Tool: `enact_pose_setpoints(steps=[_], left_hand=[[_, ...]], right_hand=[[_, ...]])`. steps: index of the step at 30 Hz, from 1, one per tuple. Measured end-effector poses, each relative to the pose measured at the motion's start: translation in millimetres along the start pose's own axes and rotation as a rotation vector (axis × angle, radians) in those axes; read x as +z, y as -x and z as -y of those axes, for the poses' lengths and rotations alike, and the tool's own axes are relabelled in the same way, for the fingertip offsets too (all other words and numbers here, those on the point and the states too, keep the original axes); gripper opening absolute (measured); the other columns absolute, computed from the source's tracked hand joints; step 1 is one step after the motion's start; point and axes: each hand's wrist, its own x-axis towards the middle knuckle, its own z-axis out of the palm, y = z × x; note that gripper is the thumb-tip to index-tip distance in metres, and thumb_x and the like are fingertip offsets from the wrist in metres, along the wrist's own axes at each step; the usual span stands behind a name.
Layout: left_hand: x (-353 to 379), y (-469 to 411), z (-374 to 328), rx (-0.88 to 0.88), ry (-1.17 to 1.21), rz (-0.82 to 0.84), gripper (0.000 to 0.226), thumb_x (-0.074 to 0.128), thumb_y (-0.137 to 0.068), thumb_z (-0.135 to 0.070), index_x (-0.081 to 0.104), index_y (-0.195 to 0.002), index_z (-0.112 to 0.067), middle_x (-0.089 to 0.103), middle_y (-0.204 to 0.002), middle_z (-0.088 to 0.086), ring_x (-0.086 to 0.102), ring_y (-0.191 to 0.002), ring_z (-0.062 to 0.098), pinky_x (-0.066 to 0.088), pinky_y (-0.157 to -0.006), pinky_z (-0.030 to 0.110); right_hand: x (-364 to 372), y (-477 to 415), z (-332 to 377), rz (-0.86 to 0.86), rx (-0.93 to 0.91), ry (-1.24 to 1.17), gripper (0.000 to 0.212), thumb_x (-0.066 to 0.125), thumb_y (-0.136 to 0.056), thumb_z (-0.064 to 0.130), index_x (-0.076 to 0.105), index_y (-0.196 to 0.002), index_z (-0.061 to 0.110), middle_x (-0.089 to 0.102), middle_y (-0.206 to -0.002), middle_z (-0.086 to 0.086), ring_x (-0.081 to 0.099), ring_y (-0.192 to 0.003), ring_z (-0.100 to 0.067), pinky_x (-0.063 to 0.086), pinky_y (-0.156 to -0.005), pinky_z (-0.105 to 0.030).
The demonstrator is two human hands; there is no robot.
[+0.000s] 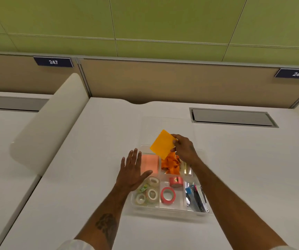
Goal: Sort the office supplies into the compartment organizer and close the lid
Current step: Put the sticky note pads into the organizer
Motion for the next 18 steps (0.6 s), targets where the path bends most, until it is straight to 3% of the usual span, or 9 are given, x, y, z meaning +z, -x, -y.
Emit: enact_pose_setpoints(steps=[3,4,6,8,11,18], left_hand=[[4.3,-0.5,-0.1,-0.022,0.025,0.014,0.101,0.007,-0.081,-0.082,-0.003,-0.155,-0.014,-0.007,-0.164,0.008,-0.007,-0.151,0.024,0.000,-0.120,0.050],[5.2,-0.7,0.1,-0.026,0.036,0.011,0.101,0.008,-0.081,-0.082,-0.005,-0.155,-0.015,-0.008,-0.164,0.007,-0.008,-0.151,0.024,0.000,-0.120,0.050],[6.4,-1.5,0.9,-0.033,0.063,0.020,0.101,0.010,-0.080,-0.082,-0.008,-0.154,-0.016,-0.010,-0.164,0.006,-0.010,-0.151,0.023,-0.001,-0.120,0.050],[8.1,-1.7,0.5,-0.043,0.079,0.020,0.101,0.011,-0.081,-0.082,-0.009,-0.154,-0.016,-0.010,-0.164,0.005,-0.010,-0.151,0.022,-0.001,-0.120,0.051],[8.5,-1.4,-0.1,-0.050,0.076,0.009,0.102,0.012,-0.080,-0.083,-0.007,-0.155,-0.015,-0.007,-0.164,0.006,-0.008,-0.151,0.023,0.000,-0.120,0.051],[8.7,-1.0,0.7,-0.075,0.087,0.018,0.105,0.011,-0.076,-0.085,-0.008,-0.155,-0.017,-0.006,-0.164,0.006,-0.007,-0.151,0.023,0.000,-0.120,0.050]], right_hand=[[14.8,-3.6,4.2,0.046,-0.052,0.073,0.032,0.042,-0.101,0.011,0.058,-0.129,0.015,0.065,-0.094,-0.005,0.063,-0.064,-0.007,0.046,-0.049,-0.009],[19.2,-4.3,5.8,0.069,-0.077,0.104,0.032,0.043,-0.101,0.011,0.059,-0.128,0.014,0.067,-0.100,-0.006,0.064,-0.068,-0.009,0.050,-0.056,-0.011],[27.9,-4.9,7.3,0.108,-0.127,0.176,0.030,0.045,-0.100,0.013,0.060,-0.126,0.013,0.068,-0.113,-0.009,0.067,-0.085,-0.019,0.056,-0.077,-0.026],[35.6,-4.5,5.9,0.121,-0.158,0.265,0.030,0.047,-0.099,0.013,0.061,-0.126,0.014,0.066,-0.121,-0.009,0.064,-0.100,-0.023,0.053,-0.089,-0.035],[44.7,-3.1,2.0,0.165,-0.158,0.382,0.031,0.048,-0.098,0.014,0.061,-0.126,0.016,0.066,-0.123,-0.009,0.062,-0.106,-0.024,0.049,-0.089,-0.032],[57.5,1.7,-6.4,0.289,-0.189,0.576,0.032,0.049,-0.097,0.018,0.059,-0.128,0.020,0.062,-0.129,-0.008,0.061,-0.109,-0.030,0.051,-0.094,-0.044]])
